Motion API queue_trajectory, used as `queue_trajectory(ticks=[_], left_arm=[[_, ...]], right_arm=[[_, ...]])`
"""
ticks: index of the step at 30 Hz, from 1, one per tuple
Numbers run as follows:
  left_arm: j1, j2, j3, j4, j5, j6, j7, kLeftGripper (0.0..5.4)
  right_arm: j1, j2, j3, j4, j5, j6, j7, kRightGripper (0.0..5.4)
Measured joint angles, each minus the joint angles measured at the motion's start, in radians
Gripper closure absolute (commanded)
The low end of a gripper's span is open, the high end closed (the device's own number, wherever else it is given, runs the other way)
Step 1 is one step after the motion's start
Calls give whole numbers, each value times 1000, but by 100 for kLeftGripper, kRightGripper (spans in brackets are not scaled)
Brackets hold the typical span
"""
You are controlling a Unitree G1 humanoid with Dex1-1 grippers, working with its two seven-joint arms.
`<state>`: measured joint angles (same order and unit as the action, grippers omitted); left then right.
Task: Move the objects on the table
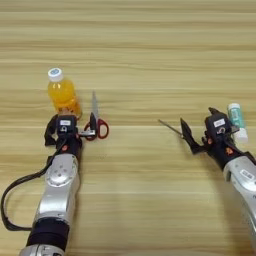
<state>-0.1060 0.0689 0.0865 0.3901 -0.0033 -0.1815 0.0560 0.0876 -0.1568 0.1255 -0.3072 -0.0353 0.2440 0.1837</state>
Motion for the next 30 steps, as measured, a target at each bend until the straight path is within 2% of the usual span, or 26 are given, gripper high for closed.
queue_trajectory(ticks=[4, 19, 22, 30], left_arm=[[-5, 2, 2, 7, 0, 0, 0, 0], [-39, 22, 23, 21, 2, -13, 22, 0], [-49, 23, 23, 25, 3, -22, 28, 0], [-74, 31, 28, 38, 4, -33, 37, 0]], right_arm=[[-9, 1, -3, 13, 0, -13, -1, 5], [-21, 6, -4, 59, -6, -41, -2, 5], [-40, 8, -28, 92, -5, -84, -11, 5], [-110, -2, -148, 211, 15, -190, -67, 5]])
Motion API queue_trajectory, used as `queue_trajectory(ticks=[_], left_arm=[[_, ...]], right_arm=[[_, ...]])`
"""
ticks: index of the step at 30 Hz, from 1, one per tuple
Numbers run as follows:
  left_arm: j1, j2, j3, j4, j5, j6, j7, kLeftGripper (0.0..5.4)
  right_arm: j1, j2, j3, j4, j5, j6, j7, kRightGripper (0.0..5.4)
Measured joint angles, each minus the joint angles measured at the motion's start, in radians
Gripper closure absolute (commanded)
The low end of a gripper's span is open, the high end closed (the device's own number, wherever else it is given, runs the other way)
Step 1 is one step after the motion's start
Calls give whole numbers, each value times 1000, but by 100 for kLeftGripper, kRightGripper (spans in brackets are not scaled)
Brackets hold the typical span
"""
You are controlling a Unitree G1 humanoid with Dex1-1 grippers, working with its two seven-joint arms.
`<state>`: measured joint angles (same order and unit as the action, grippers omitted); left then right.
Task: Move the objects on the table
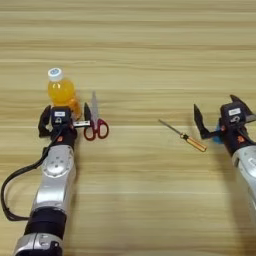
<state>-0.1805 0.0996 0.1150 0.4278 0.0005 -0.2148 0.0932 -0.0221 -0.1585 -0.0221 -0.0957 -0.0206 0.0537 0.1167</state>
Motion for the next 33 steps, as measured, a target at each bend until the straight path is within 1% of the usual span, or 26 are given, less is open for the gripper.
queue_trajectory(ticks=[7, 15, 19, 23, 24, 27, 29, 33], left_arm=[[-29, 8, 3, 15, 0, -1, 2, 0], [-78, 38, 15, 49, 0, -1, 2, 0], [-97, 42, 18, 74, -2, -8, -2, 0], [-112, 50, 22, 95, -7, -21, -21, 0], [-113, 52, 24, 100, -8, -27, -30, 0], [-113, 53, 26, 110, -8, -34, -39, 0], [-113, 54, 27, 115, -8, -36, -40, 0], [-114, 59, 28, 116, -8, -41, -42, 0]], right_arm=[[-12, 4, -8, 31, 1, -20, -1, 5], [-21, 7, -8, 57, 0, -24, -1, 5], [-35, 8, -30, 72, 12, -46, -10, 5], [-61, 5, -109, 101, 51, -64, -48, 5], [-69, 1, -145, 112, 62, -66, -65, 5], [-86, -15, -217, 144, 81, -72, -107, 5], [-92, -30, -261, 158, 76, -89, -156, 5], [-100, -50, -336, 193, 59, -95, -250, 5]])
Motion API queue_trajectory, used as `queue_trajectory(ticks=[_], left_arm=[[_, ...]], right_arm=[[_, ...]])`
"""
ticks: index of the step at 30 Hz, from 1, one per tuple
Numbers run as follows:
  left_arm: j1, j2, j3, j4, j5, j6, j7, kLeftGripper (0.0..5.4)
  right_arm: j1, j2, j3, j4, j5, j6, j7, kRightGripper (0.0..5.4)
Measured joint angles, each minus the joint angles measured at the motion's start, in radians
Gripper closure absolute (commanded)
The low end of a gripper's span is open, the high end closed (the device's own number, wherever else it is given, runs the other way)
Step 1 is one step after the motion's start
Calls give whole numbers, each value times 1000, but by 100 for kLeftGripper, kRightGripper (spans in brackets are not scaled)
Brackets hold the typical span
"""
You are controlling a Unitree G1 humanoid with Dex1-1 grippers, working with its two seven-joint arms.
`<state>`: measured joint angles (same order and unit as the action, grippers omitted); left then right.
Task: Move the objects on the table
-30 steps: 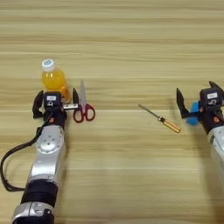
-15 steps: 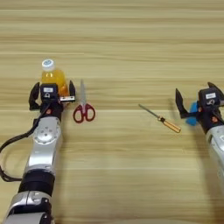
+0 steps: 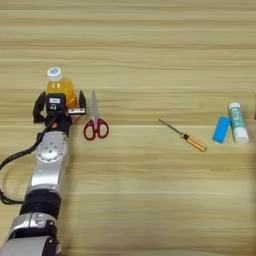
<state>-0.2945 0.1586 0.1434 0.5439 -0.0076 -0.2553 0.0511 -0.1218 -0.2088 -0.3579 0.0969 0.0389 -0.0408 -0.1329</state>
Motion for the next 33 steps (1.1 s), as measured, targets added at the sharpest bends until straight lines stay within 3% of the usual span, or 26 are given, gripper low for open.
queue_trajectory(ticks=[4, 10, 23, 33], left_arm=[[0, 2, 1, 2, 0, -5, -4, 0], [0, 2, 1, 6, 0, -14, -6, 0], [-1, 1, 5, 6, -5, -39, -31, 143], [0, -18, -6, -79, -30, -34, -71, 204]], right_arm=[[-2, -33, -52, 24, -12, -13, -58, 5], [-17, -41, -60, 64, -11, -15, -60, 5], [-30, -50, -50, 104, -11, -19, -57, 0], [-32, -50, -38, 116, -12, -19, -57, 0]])
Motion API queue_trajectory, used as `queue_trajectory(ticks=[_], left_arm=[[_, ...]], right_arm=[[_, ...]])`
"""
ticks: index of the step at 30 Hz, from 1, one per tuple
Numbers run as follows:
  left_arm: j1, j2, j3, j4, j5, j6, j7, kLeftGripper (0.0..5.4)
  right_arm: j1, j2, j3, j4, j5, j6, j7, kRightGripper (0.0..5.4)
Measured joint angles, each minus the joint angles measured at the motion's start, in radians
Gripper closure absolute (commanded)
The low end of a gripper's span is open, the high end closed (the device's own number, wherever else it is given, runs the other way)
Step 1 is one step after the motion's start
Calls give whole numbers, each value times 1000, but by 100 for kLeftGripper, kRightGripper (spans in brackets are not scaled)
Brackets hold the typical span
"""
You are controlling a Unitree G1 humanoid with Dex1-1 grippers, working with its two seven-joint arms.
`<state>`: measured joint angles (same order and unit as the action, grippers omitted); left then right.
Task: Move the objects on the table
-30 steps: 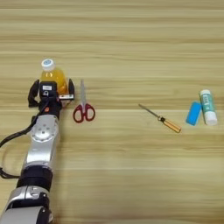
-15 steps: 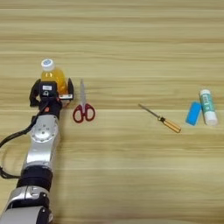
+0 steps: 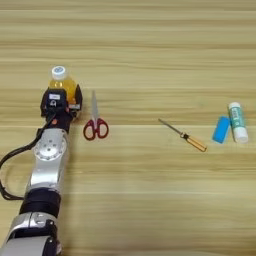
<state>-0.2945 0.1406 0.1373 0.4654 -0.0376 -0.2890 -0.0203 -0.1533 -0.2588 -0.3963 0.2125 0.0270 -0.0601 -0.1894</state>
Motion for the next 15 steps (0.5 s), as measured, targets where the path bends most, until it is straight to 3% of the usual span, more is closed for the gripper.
queue_trajectory(ticks=[8, 15], left_arm=[[-3, -16, -31, -133, -13, 27, -37, 204], [-6, -52, -70, -180, -13, 66, -57, 204]], right_arm=[[-1, 0, 12, 2, -1, -1, 1, 0], [-3, 0, 15, 15, -1, -3, 2, 0]])
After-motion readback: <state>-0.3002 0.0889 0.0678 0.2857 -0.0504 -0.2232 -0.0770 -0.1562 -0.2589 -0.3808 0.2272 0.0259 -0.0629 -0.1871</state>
